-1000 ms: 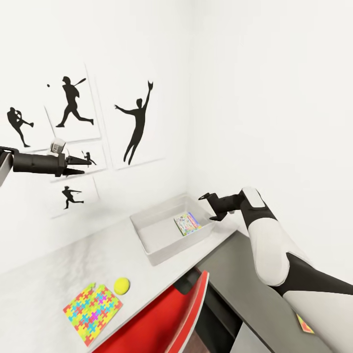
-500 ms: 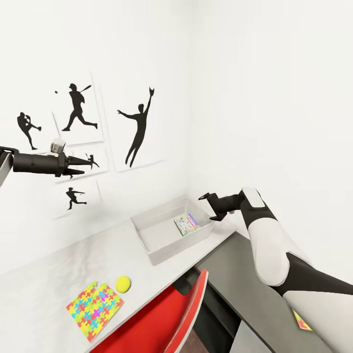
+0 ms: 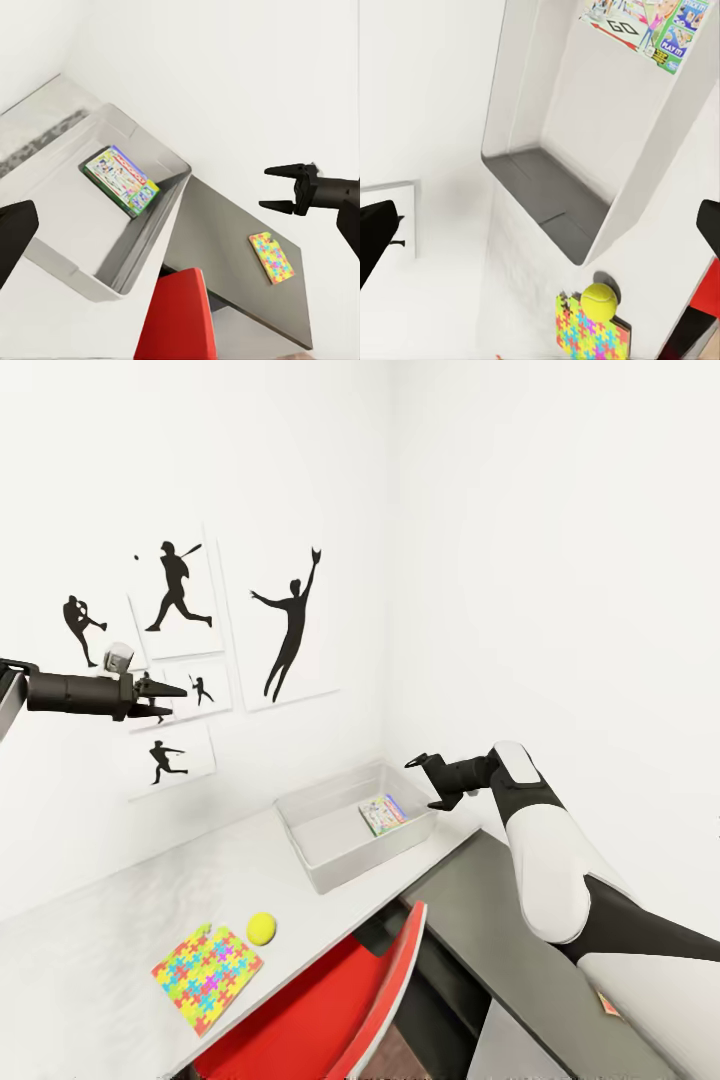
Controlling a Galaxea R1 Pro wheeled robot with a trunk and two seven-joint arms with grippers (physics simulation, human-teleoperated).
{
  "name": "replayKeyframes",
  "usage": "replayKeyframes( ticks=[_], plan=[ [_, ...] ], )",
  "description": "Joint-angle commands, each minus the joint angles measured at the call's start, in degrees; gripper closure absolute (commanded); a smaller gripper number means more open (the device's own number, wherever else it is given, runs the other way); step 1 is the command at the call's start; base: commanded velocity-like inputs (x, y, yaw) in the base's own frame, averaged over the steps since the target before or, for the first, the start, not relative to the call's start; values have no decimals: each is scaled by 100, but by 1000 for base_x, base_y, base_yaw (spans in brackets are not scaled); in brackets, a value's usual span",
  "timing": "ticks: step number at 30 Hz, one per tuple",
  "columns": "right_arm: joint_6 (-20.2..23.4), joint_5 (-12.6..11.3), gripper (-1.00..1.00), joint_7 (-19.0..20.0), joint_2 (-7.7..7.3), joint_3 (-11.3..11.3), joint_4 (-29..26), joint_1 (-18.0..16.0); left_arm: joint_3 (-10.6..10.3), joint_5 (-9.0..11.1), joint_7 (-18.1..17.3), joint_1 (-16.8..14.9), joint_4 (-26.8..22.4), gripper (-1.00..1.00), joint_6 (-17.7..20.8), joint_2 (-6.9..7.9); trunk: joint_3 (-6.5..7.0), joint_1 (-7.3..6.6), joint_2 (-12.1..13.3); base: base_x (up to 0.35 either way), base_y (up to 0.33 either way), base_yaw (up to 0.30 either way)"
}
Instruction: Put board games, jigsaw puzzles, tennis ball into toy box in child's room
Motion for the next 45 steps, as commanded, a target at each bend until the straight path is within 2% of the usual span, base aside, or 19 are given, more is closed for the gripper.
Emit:
replayKeyframes(
  ticks=[1, 10, 15, 25, 45],
  plan=[
    [10, -46, -100, -60, 5, -33, -10, -6, -40, 48, 1, -7, 1, -100, 54, 9, -12, 2, -12, -125, 46, 0],
    [15, -46, -100, -60, 4, -33, -6, -6, -41, 48, 1, -7, 1, -100, 54, 7, -9, 2, -12, -127, 63, -164],
    [20, -46, -100, -53, 4, -33, -5, -6, -41, 52, 1, -7, -6, -100, 50, 6, -9, 2, -12, -211, 71, -272],
    [13, -39, -100, 212, -1, -33, -5, -6, -41, 57, 1, -7, -8, -100, 45, 6, -9, 2, -12, -203, 7, -284],
    [12, -37, -100, 230, -1, -33, -3, -6, -41, 57, 8, -7, -8, -100, 45, 6, -9, 2, -12, -123, 0, -286]
  ],
)
